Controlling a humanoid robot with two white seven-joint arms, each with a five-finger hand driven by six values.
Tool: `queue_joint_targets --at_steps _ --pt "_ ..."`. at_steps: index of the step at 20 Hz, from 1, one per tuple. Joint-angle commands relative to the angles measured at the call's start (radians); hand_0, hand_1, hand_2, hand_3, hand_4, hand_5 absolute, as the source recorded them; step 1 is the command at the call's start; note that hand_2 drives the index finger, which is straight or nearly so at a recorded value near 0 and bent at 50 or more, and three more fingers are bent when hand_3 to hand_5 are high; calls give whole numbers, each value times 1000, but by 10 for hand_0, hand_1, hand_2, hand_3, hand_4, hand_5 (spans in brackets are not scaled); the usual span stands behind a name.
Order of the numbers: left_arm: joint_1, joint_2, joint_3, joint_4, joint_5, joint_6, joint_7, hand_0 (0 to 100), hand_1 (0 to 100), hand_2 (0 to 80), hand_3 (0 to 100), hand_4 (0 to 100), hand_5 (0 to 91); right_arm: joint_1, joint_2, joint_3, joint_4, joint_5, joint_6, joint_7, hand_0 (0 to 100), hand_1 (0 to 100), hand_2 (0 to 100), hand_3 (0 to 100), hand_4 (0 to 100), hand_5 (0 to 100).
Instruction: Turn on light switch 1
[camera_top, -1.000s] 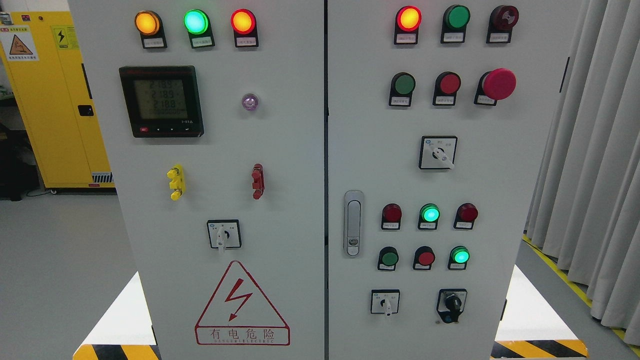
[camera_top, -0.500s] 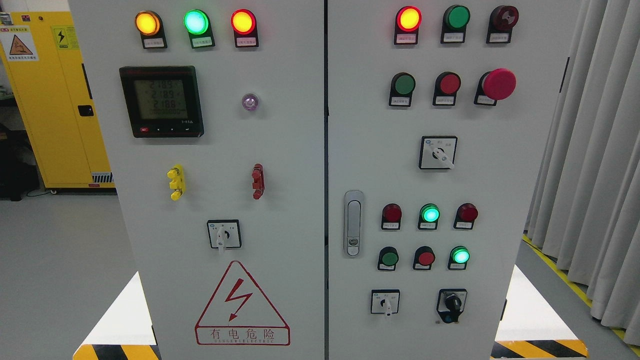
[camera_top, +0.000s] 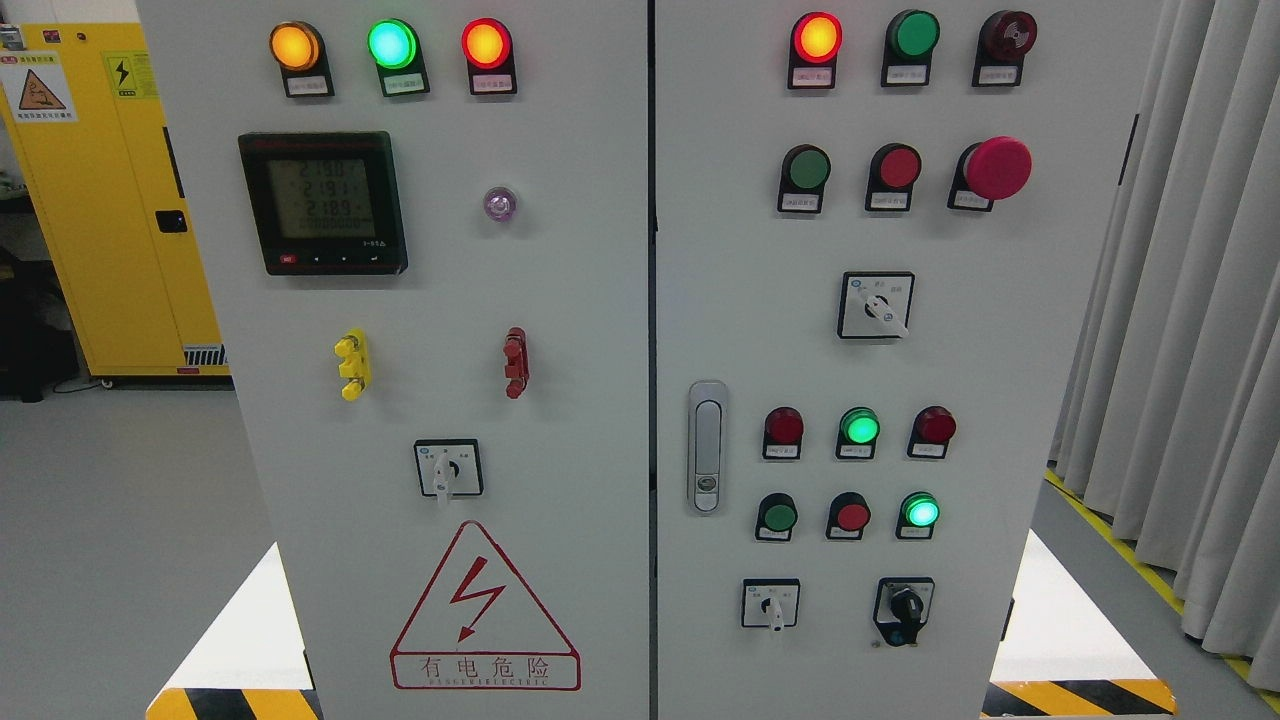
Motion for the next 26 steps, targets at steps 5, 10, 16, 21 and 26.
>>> queue_joint_targets --at_steps 5,10,16,21,26 --pt "101 29 167 -733 -5 -29 34 301 315 192 439 500 308 0 0 0 0 -29 1 1 0 500 40 0 0 0" --pt "157 36 176 -1012 -2 -26 34 236 435 289 576 681 657 0 0 0 0 -29 1 -1 0 500 40 0 0 0" --pt "228 38 171 -1313 -2 -28 44 233 501 350 637 748 718 0 0 0 0 -29 1 -1 0 500 40 0 0 0" --pt "228 35 157 -1469 -7 -26 55 248 523 356 663 787 733 0 0 0 0 -29 1 1 0 500 40 0 0 0" --pt "248 47 93 -1581 -8 -29 116 254 539 405 707 828 807 0 0 0 0 -29 1 1 0 500 40 0 0 0"
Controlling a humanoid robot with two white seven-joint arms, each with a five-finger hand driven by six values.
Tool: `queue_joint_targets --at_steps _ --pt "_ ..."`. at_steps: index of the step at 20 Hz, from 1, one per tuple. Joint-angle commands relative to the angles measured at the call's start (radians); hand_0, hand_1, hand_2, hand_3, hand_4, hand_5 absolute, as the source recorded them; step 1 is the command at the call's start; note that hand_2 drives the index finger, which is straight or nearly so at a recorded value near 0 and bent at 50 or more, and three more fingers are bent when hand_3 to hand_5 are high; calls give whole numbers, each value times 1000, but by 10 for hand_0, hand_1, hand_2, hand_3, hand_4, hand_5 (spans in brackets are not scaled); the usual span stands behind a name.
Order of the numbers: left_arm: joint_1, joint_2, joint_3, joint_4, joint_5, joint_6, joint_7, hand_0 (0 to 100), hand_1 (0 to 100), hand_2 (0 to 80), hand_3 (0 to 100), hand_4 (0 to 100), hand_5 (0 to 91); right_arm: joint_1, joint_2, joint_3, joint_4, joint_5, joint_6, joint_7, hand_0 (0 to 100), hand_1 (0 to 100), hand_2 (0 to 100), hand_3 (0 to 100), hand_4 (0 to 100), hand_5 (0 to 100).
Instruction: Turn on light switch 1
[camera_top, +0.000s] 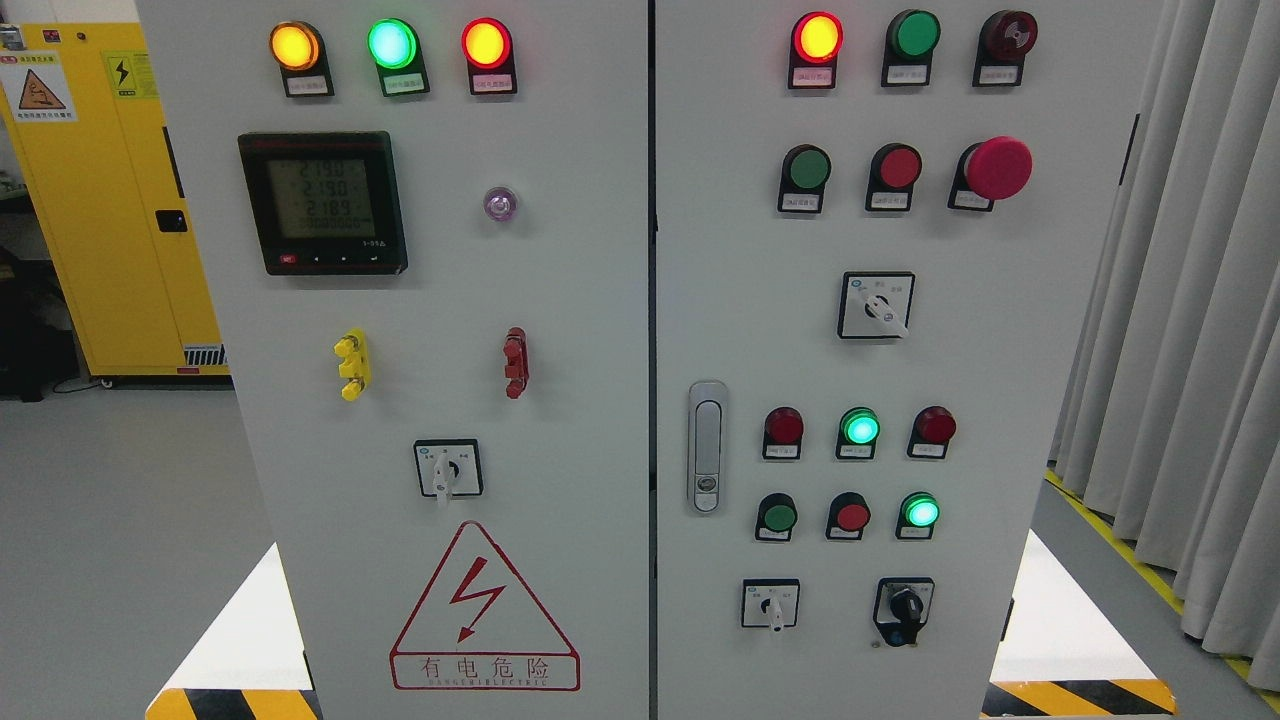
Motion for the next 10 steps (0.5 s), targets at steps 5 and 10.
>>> queue_joint_targets --at_steps 5,10 --pt "-20 -9 -50 -425 -24 7 70 237 563 491 758 857 818 0 0 0 0 -29 1 -1 0 500 40 0 0 0" --pt "-89 -11 -51 -426 -27 35 85 216 583 529 827 874 834 0 0 0 0 -29 1 1 0 500 40 0 0 0"
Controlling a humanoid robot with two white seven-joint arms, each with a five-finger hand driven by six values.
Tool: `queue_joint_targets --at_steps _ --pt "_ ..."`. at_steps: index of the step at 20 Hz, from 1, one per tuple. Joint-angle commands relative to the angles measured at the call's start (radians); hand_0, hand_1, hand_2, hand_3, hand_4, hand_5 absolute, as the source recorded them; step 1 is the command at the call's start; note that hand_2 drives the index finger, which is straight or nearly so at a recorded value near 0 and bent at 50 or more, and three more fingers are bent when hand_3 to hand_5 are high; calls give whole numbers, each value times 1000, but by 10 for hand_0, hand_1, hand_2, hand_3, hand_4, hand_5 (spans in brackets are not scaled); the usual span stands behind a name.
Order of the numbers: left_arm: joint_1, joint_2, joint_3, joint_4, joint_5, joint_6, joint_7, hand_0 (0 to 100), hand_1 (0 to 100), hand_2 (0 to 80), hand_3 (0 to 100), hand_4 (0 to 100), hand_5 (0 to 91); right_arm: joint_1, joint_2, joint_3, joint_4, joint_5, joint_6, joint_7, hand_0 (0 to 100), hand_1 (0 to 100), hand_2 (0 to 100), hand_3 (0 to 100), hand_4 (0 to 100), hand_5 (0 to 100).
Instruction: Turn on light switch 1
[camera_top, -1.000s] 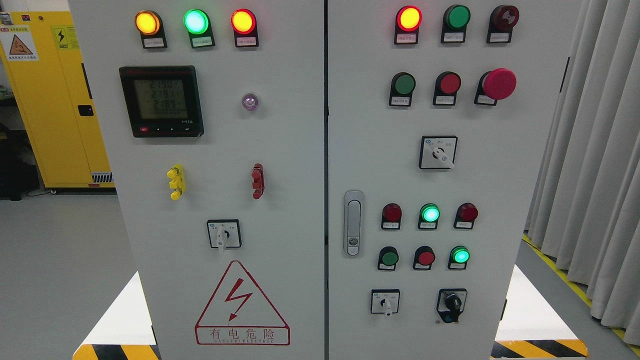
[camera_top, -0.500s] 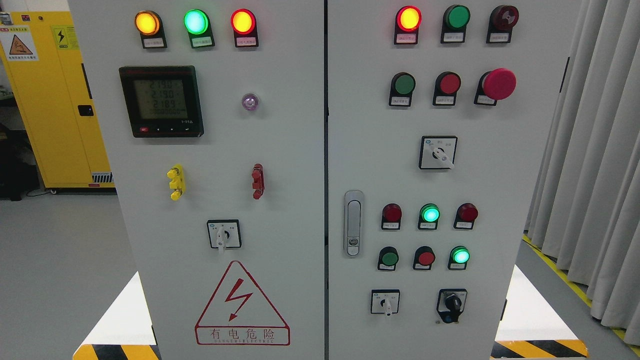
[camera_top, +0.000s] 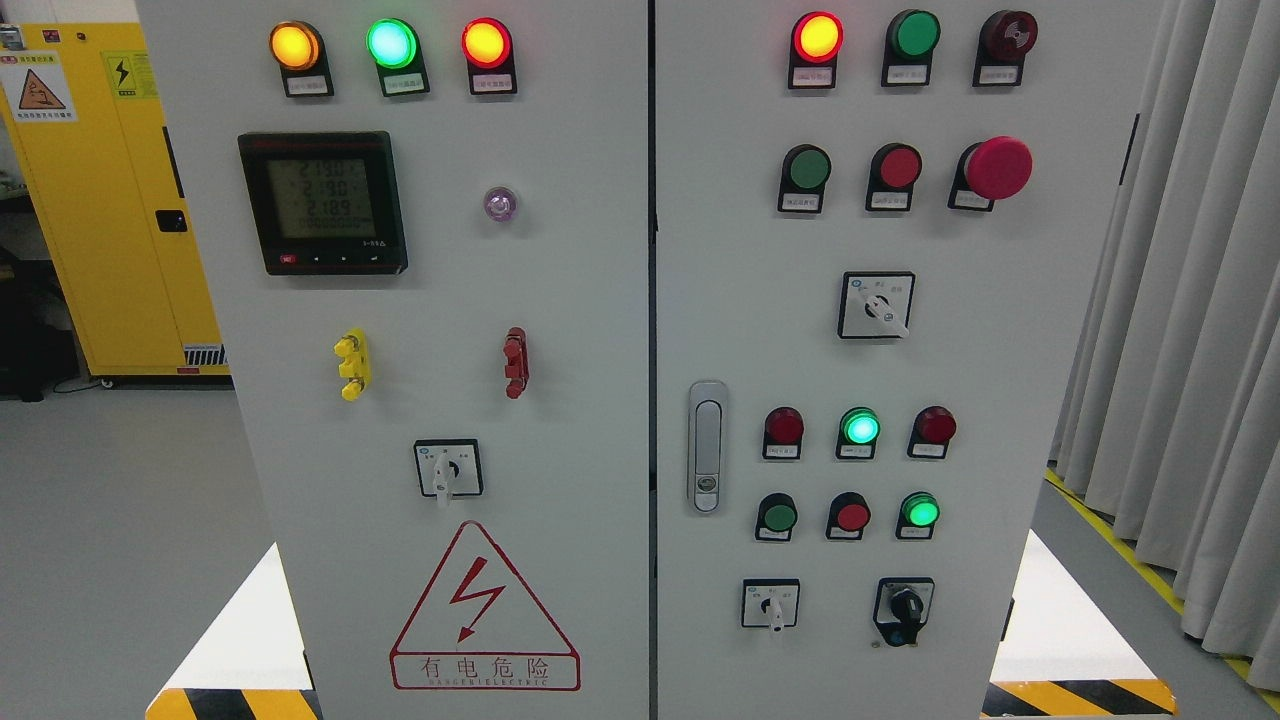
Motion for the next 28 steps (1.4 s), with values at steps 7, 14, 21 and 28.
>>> queue_joint_targets --at_steps 7,14,21,28 --pt "-154 -11 -67 -194 -25 104 90 176 607 574 850 879 835 0 0 0 0 -29 1 1 0 500 40 0 0 0" --pt "-275 -62 -114 -192 -62 245 108 123 648 569 879 889 846 0 0 0 0 -29 1 1 0 500 40 0 0 0" --pt "-357 -85 -155 -188 -114 332 161 105 644 565 888 890 861 0 0 0 0 -29 1 1 0 500 40 0 0 0" --pt "-444 -101 -153 -183 -148 434 176 101 634 561 890 893 864 0 0 0 0 -29 1 1 0 500 40 0 0 0"
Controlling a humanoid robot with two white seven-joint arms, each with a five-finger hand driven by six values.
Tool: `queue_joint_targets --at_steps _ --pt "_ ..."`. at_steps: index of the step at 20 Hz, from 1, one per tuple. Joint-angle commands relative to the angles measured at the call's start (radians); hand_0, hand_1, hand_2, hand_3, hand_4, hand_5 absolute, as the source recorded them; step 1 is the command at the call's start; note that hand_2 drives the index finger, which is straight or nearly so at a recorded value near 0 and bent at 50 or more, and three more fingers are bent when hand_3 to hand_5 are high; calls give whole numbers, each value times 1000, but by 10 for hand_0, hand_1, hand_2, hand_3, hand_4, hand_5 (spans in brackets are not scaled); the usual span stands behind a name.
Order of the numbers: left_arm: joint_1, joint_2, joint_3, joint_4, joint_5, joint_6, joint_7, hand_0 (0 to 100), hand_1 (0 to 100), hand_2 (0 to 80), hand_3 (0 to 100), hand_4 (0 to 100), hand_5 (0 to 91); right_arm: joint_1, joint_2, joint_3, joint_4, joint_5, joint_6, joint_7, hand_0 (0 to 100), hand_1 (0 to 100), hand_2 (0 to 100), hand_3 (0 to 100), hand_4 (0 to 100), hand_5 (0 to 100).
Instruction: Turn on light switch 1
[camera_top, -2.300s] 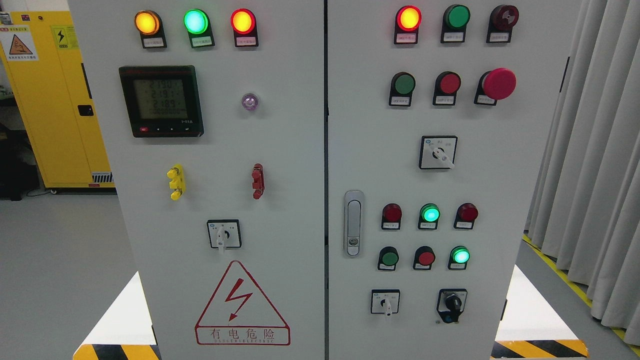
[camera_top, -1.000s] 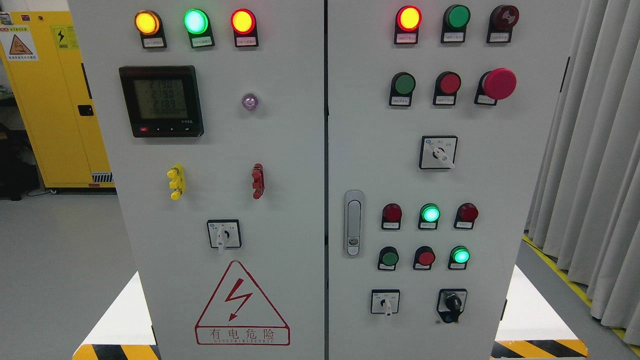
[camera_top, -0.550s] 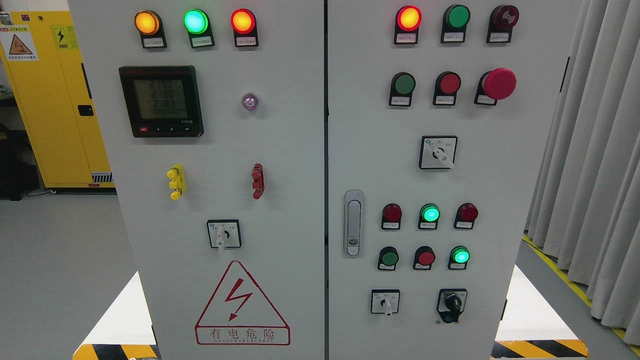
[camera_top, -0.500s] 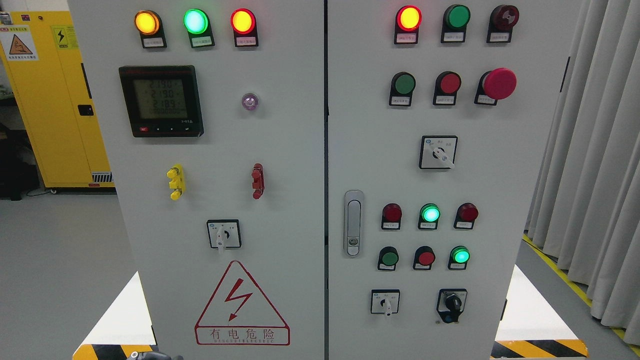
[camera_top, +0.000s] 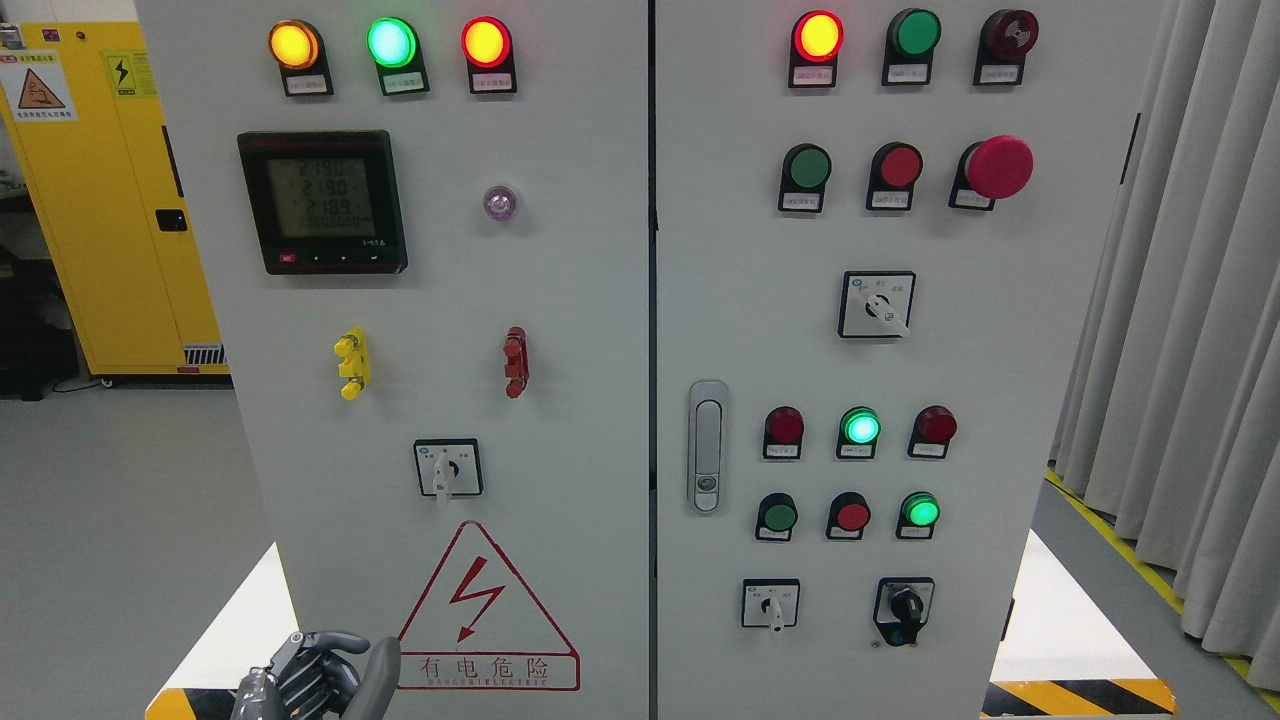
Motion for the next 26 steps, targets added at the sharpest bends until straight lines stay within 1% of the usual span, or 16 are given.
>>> queue_joint_targets --at_steps 1,5,7,10,14,17,24,26 --pt "-78 -64 -31 -10 -53 45 4 102 633 561 891 893 866 0 0 0 0 -29 1 -1 0 500 40 0 0 0" --pt "-117 -88 -33 -10 -100 105 4 110 633 561 898 899 868 0 0 0 0 -29 1 -1 0 500 40 0 0 0" --pt "-129 -94 -33 -8 -109 111 4 117 635 559 899 901 868 0 0 0 0 -29 1 1 0 500 40 0 0 0" --pt "-152 -102 -33 -8 -117 148 5 120 636 561 901 902 872 0 0 0 0 -29 1 -1 0 500 40 0 0 0" --pt "-175 -104 -33 -5 -119 160 25 122 635 560 901 902 874 0 0 0 0 -29 1 -1 0 500 40 0 0 0" --pt "-195 -113 -39 1 -160 203 25 126 634 559 901 902 875 0 0 0 0 -29 1 -1 0 500 40 0 0 0" --pt "-223 -124 -39 1 -165 229 27 136 636 551 900 904 879 0 0 0 0 -29 1 1 0 500 40 0 0 0" --pt "-227 -124 -39 2 -175 231 27 137 636 551 899 904 879 0 0 0 0 -29 1 -1 0 500 40 0 0 0"
